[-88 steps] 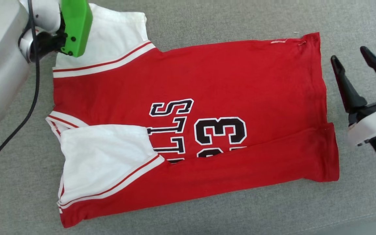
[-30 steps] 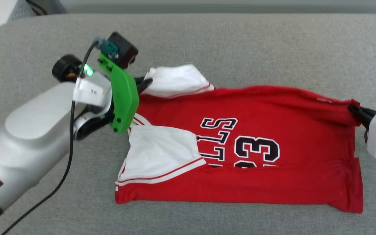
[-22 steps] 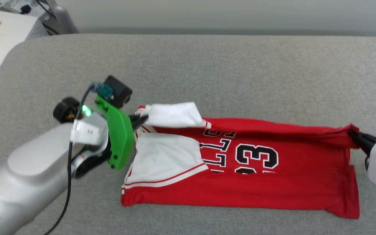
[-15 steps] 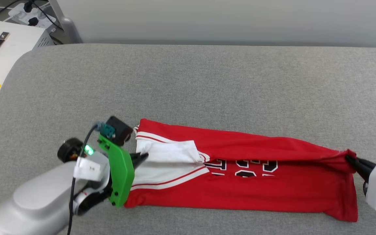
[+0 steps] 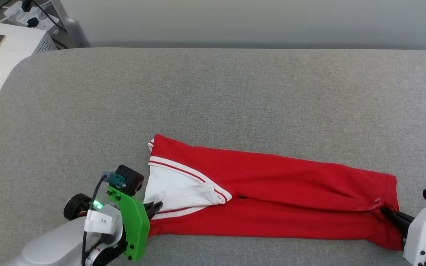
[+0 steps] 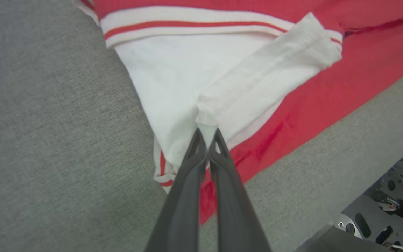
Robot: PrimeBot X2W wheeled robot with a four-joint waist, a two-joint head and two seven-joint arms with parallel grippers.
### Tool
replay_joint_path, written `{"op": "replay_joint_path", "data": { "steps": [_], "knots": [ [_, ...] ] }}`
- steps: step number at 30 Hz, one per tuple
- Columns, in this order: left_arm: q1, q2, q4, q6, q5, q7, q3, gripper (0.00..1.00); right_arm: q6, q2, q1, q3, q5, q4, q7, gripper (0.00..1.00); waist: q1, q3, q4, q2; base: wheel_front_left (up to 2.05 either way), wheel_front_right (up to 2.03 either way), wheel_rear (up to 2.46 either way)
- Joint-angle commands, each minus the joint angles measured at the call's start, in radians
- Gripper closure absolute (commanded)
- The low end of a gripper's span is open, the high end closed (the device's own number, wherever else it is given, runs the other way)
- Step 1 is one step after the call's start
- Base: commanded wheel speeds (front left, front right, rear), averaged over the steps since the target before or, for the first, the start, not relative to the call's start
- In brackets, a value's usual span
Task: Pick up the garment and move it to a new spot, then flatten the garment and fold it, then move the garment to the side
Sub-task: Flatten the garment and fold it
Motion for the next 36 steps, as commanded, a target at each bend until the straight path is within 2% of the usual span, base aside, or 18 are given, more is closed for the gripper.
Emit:
{"op": "replay_joint_path", "data": {
  "steps": [1, 2, 9, 17, 20, 21, 23, 30, 36],
  "knots": [
    [0.021, -0.006, 0.008, 0.014, -0.021, -0.035, 0.022, 0.0, -0.001, 0.007, 0.008, -0.01, -0.007, -0.002, 0.001, 0.06, 0.0001, -0.008, -0.003, 0.0, 0.0, 0.0, 0.0],
    [0.025, -0.007, 0.01, 0.02, -0.022, -0.055, 0.03, 0.0, -0.001, 0.009, 0.008, -0.015, -0.01, -0.006, 0.0, 0.0, 0.0001, -0.014, -0.004, 0.0, 0.0, 0.0, 0.0],
    [0.063, -0.004, -0.005, 0.1, -0.003, -0.236, 0.101, 0.0, -0.001, -0.025, 0.039, -0.057, -0.018, -0.09, 0.019, 0.0, 0.0001, -0.061, -0.008, 0.0, 0.0, 0.0, 0.0],
    [0.114, 0.005, -0.043, 0.226, 0.06, -0.379, 0.178, 0.0, -0.001, -0.044, 0.084, -0.204, -0.01, -0.217, 0.055, 0.0, 0.0001, -0.08, -0.007, 0.0, 0.0, 0.0, 0.0],
    [0.144, -0.002, -0.052, 0.28, 0.108, -0.393, 0.236, 0.0, -0.001, -0.057, 0.085, -0.26, -0.027, -0.217, 0.095, 0.0, 0.0001, -0.076, -0.005, 0.0, 0.0, 0.0, 0.0],
    [0.17, -0.019, -0.069, 0.309, 0.155, -0.394, 0.301, 0.0, -0.001, -0.05, 0.081, -0.295, -0.015, -0.197, 0.132, 0.0, 0.0001, -0.072, -0.001, 0.0, 0.0, 0.0, 0.0],
    [0.209, -0.041, -0.09, 0.332, 0.21, -0.394, 0.372, 0.0, -0.001, -0.052, 0.078, -0.317, -0.01, -0.163, 0.178, 0.0, 0.0001, -0.066, 0.006, 0.0, 0.0, 0.0, 0.0],
    [0.346, -0.129, -0.113, 0.351, 0.392, -0.394, 0.593, 0.0, -0.001, -0.017, 0.043, -0.327, 0.047, -0.06, 0.301, 0.0, 0.0001, -0.04, 0.037, 0.0, 0.0, 0.0, 0.0],
    [0.435, -0.226, -0.122, 0.325, 0.531, -0.394, 0.76, 0.0, -0.001, 0.033, 0.013, -0.299, 0.09, -0.016, 0.32, 0.0, 0.0001, -0.017, 0.07, 0.0, 0.0, 0.0, 0.0]
  ]
}}
